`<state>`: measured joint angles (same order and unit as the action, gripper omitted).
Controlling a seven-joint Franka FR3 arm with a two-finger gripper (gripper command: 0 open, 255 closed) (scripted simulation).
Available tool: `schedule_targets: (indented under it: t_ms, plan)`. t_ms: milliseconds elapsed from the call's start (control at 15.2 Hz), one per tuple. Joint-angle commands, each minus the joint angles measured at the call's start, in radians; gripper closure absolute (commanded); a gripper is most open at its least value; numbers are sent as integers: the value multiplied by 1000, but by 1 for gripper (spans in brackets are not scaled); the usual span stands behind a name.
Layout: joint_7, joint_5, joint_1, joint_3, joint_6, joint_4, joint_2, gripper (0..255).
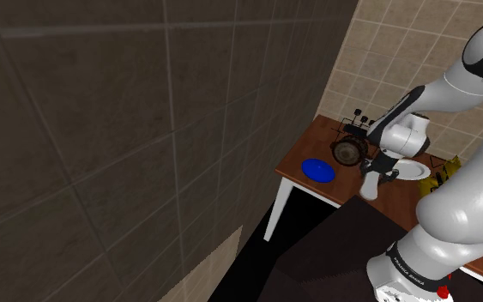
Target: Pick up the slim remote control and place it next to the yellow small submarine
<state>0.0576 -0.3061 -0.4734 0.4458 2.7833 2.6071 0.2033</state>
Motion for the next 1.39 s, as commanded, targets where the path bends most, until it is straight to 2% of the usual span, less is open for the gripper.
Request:
schedule_targets:
  t_ms: [0, 396, 462, 792, 924, 1056, 1320]
  plan:
    - [17, -21, -8, -13, 7, 4, 17, 255]
    - [17, -21, -9, -13, 7, 4, 17, 255]
    - [9, -13, -4, -8, 6, 9, 10, 0]
    - [17, -21, -8, -13, 7, 4, 17, 0]
    - [-70, 99, 38, 59, -56, 17, -70, 0]
    - [-146, 205, 58, 101, -117, 20, -150, 0]
    - [-147, 206, 52, 95, -117, 20, -150, 0]
